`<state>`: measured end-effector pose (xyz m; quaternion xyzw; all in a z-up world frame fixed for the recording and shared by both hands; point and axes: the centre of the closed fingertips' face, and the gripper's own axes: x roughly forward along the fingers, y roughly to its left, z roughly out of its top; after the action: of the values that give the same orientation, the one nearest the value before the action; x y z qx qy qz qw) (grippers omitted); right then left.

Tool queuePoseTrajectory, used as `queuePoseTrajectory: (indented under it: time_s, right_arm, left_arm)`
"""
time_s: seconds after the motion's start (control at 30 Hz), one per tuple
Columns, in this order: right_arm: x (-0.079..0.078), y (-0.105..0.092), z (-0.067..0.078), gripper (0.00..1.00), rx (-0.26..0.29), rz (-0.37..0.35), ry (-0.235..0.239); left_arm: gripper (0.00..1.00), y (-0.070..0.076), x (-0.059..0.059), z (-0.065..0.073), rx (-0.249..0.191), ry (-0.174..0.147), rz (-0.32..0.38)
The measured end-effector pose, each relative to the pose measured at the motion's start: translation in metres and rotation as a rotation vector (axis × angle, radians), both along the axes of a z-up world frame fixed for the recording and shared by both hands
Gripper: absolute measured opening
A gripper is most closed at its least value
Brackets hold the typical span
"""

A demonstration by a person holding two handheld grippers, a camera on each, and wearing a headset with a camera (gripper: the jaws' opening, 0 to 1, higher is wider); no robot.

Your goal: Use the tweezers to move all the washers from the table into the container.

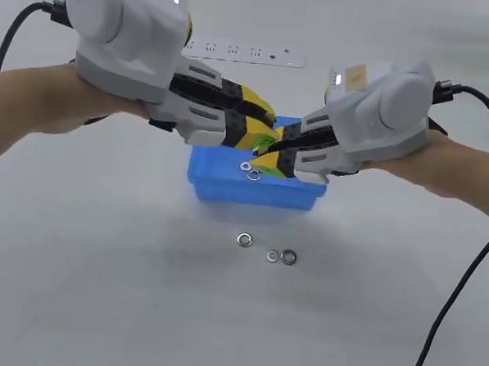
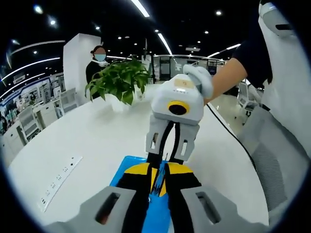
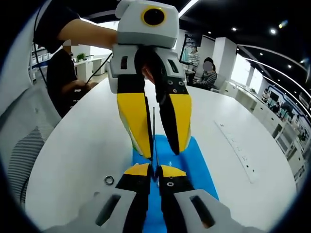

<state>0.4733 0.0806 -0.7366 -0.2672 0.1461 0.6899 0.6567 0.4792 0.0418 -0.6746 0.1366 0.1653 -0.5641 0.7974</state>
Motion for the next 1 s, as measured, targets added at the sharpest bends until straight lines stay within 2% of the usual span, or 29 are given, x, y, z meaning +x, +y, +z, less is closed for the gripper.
queuePoseTrajectory:
  time_s: [0.13, 0.17, 0.23, 0.27, 0.3, 0.33, 0.37, 0.43, 0.57, 0.67, 0.8, 0.87, 1.0]
  right_arm:
    - [0.000, -0.001, 0.002, 0.07, 0.011, 0.000, 0.008]
    - [-0.001, -0.002, 0.003, 0.07, 0.014, 0.004, 0.008]
    - [-0.001, -0.001, 0.004, 0.07, 0.021, 0.009, 0.005]
    - [-0.001, -0.001, 0.005, 0.07, 0.024, 0.009, 0.003]
    - [0.000, -0.002, 0.006, 0.07, 0.033, 0.005, 0.007]
    - [0.000, -0.001, 0.008, 0.07, 0.042, 0.005, 0.010]
    - [0.001, -0.001, 0.011, 0.07, 0.054, 0.002, 0.015]
    - [0.002, -0.002, 0.014, 0.08, 0.064, -0.001, 0.013]
    - [0.003, -0.003, 0.015, 0.08, 0.066, -0.007, 0.007]
    - [0.003, -0.004, 0.016, 0.09, 0.057, -0.009, -0.015]
    - [0.001, -0.003, 0.019, 0.11, 0.057, -0.015, -0.012]
    - [0.001, -0.002, 0.022, 0.13, 0.056, -0.017, -0.032]
    - [0.003, -0.004, 0.022, 0.18, 0.038, -0.046, -0.016]
  left_arm:
    - [0.08, -0.003, -0.009, 0.001, -0.006, -0.006, -0.058]
    - [0.08, -0.002, -0.007, 0.002, -0.003, -0.028, -0.051]
    - [0.07, -0.002, -0.008, 0.003, -0.002, -0.038, -0.062]
    - [0.07, -0.002, -0.007, 0.005, 0.004, -0.067, -0.070]
    - [0.06, -0.003, -0.008, 0.006, 0.004, -0.076, -0.080]
    - [0.06, -0.004, -0.007, 0.008, 0.003, -0.105, -0.088]
    - [0.06, -0.004, -0.007, 0.010, -0.002, -0.100, -0.084]
    - [0.06, -0.005, -0.005, 0.013, -0.004, -0.121, -0.086]
    - [0.05, -0.006, -0.003, 0.014, -0.003, -0.125, -0.081]
    - [0.05, -0.007, -0.003, 0.014, 0.001, -0.131, -0.077]
    - [0.05, -0.006, -0.002, 0.017, -0.007, -0.127, -0.055]
    - [0.05, -0.005, -0.003, 0.020, -0.008, -0.133, -0.049]
    - [0.06, -0.004, -0.002, 0.029, -0.021, -0.148, -0.030]
